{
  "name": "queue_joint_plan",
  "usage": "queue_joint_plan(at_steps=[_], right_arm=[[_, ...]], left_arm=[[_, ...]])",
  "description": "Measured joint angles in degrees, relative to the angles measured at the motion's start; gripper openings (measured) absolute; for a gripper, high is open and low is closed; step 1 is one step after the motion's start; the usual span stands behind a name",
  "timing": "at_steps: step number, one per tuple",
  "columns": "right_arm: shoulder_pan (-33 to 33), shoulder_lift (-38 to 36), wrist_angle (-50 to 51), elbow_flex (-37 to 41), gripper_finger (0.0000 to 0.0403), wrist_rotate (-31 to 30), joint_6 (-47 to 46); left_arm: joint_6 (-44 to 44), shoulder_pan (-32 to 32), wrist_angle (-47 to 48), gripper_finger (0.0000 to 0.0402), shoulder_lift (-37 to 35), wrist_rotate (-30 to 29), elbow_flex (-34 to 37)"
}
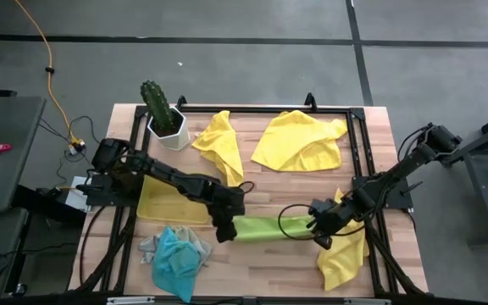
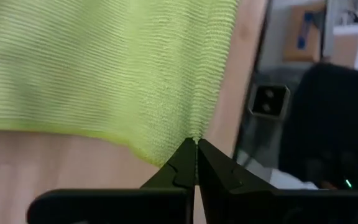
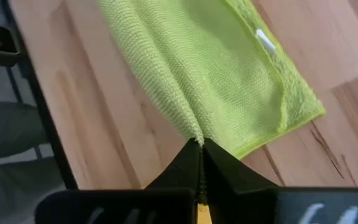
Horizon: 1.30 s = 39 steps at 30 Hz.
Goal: Fold microfiber towels
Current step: Fold the green microfiber towel
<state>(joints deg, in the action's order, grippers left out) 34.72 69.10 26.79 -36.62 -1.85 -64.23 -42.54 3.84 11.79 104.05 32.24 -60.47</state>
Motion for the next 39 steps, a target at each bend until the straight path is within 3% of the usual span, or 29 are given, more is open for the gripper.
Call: queue_joint_plan(at_steps=[11,23,39], right_arm=[[-0.24,0.00,4.91,0.00,0.0000,-2.79,-4.96],[-0.26,5.29,7.04,0.00,0.0000,-5.41,-7.91],[-0.26,5.55,7.14,0.00,0.0001,-8.74,-7.82]], left_arm=[[-0.73,-4.66,0.05,0.0000,-0.02,-4.63,0.02],[-2.50,-3.06,0.85,0.0000,-0.02,-11.87,0.00],[-2.30,-2.17,0.87,0.0002,-0.02,-15.05,0.00]])
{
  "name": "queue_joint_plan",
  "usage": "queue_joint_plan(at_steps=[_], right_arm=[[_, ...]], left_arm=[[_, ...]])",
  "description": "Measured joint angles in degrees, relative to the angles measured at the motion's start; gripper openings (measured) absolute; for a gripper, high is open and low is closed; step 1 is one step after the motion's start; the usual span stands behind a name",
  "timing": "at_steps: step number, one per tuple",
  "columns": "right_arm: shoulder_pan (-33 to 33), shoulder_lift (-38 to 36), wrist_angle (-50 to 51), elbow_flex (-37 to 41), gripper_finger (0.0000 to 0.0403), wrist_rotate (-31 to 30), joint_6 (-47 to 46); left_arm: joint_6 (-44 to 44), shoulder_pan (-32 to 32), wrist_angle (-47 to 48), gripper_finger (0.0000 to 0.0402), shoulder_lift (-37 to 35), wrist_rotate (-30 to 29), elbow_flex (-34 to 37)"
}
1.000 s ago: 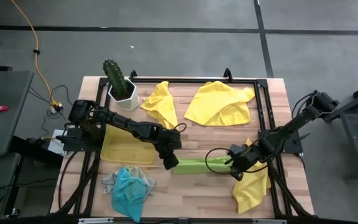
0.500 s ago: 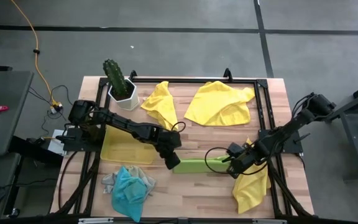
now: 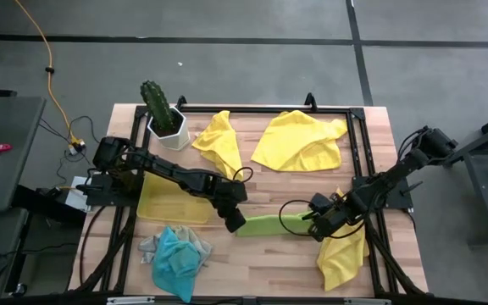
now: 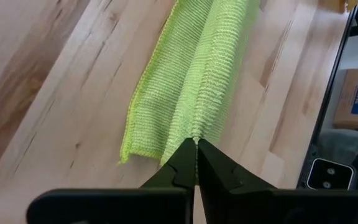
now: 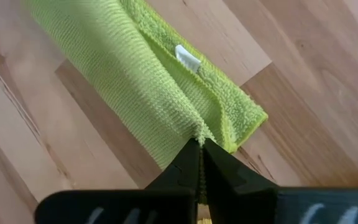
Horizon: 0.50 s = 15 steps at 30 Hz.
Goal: Fold microfiber towels
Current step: Fold the green microfiber towel
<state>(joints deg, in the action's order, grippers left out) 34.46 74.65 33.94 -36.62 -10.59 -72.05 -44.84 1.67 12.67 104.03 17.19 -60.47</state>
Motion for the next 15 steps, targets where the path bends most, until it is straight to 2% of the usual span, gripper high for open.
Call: queue_joint_plan(at_steps=[5,15], right_arm=[[0.00,-0.02,0.19,0.00,0.0033,-0.37,0.02],[0.01,-3.02,4.08,0.00,0.0159,-1.24,0.37]], left_arm=[[0.36,0.00,0.00,0.0025,0.00,0.00,0.00],[4.18,-3.50,1.11,0.0098,-0.54,2.50,-0.02]])
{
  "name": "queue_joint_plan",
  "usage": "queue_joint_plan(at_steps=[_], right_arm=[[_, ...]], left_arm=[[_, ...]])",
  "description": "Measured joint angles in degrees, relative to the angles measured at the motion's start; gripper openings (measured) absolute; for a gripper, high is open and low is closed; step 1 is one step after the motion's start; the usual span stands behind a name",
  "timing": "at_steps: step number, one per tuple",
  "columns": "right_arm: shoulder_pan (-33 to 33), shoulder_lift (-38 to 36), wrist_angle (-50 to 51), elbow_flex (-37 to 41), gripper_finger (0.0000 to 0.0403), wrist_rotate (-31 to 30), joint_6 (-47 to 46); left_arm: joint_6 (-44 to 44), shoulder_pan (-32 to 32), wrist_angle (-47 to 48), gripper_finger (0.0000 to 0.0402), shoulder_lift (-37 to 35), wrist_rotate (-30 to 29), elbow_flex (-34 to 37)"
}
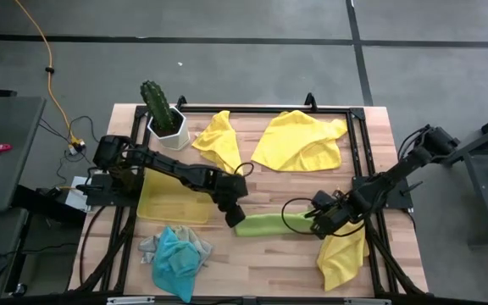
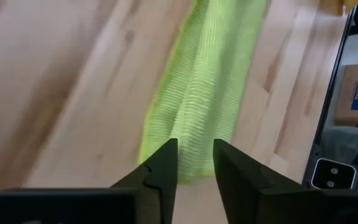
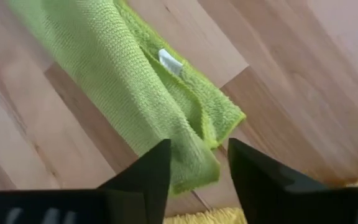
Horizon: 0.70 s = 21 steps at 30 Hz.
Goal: Fold microfiber towels
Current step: Fold the green microfiber towel
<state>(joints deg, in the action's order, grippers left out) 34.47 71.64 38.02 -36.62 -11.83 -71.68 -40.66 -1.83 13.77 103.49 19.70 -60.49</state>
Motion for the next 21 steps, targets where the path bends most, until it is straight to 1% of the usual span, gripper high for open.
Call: queue_joint_plan(at_steps=[4,8,11,14,17,21], right_arm=[[-0.31,-4.71,4.15,0.00,0.0190,-0.83,-0.19],[-1.25,-10.80,7.63,0.00,0.0201,-1.04,-2.56],[-1.50,-14.66,7.70,-0.02,0.0201,0.63,-6.03],[-1.48,-16.34,7.64,0.14,0.0201,2.64,-9.17],[-1.46,-17.27,2.19,3.87,0.0201,5.27,-13.23],[-1.46,-17.09,-9.39,10.85,0.0201,7.66,-18.30]], left_arm=[[2.16,-2.91,2.00,0.0111,-2.09,1.52,-0.06],[5.43,-5.41,2.00,0.0112,-6.01,1.15,-0.04],[7.91,-5.46,1.28,0.0113,-9.36,-2.97,-0.08],[10.77,-3.16,1.13,0.0113,-11.61,-7.05,-0.07],[11.98,0.39,-0.77,0.0113,-11.77,-9.11,-0.09],[12.16,5.77,-4.06,0.0113,-10.11,-10.35,-0.12]])
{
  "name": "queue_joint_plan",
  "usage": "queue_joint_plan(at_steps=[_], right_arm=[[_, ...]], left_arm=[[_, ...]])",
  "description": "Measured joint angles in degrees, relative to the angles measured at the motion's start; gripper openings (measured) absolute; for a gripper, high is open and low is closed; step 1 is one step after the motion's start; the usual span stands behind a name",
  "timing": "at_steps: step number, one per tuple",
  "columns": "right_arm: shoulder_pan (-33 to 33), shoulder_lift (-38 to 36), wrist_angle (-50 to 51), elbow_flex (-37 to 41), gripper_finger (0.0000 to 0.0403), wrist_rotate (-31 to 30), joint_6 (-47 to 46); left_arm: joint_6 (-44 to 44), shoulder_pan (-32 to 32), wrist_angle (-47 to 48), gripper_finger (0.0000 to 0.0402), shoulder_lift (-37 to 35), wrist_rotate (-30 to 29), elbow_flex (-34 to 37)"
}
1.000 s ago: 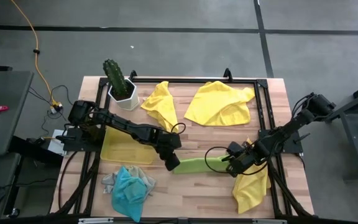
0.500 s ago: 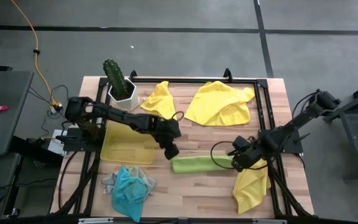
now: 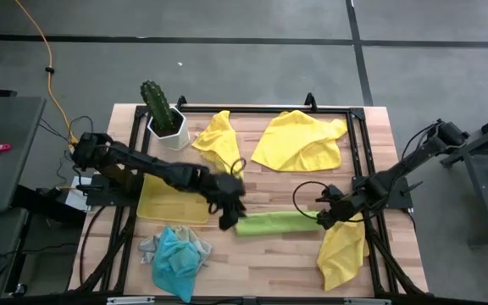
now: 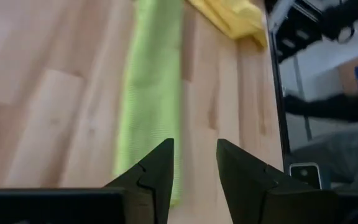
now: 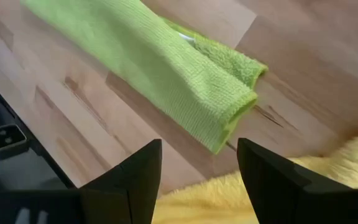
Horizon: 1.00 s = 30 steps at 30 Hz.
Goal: Fold microfiber towels
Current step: Fold the green microfiber towel
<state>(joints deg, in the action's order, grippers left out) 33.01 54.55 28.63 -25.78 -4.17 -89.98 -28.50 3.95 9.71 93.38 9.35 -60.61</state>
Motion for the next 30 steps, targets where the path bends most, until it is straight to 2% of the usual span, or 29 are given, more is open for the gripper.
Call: queue_joint_plan(at_steps=[3,7,15,19,23,27,30], right_arm=[[-0.02,0.50,-4.28,2.82,0.0201,-0.01,-2.12],[-0.04,2.27,-4.12,3.32,0.0201,-0.29,-2.81],[-0.04,10.44,-7.71,3.32,0.0201,-2.99,-2.82],[0.00,14.15,-12.04,3.31,0.0201,-6.07,-4.83],[0.02,16.66,-12.31,3.01,0.0195,-6.76,-7.50],[0.04,16.53,-10.77,3.08,0.0147,-7.34,-8.11],[0.04,14.91,-8.97,3.28,0.0069,-7.26,-7.32]], left_arm=[[-1.16,3.38,-0.58,0.0113,1.57,-2.33,0.12],[-3.71,5.63,-0.97,0.0113,2.57,-4.89,0.09],[-4.41,5.86,-0.50,0.0113,2.65,-7.49,0.12],[-4.38,5.48,-0.43,0.0113,2.65,-7.59,0.12],[-4.32,5.28,-0.29,0.0113,2.65,-7.79,0.12],[-4.32,4.87,0.25,0.0113,2.65,-7.92,0.12],[-4.26,4.32,0.82,0.0113,2.36,-7.98,0.12]])
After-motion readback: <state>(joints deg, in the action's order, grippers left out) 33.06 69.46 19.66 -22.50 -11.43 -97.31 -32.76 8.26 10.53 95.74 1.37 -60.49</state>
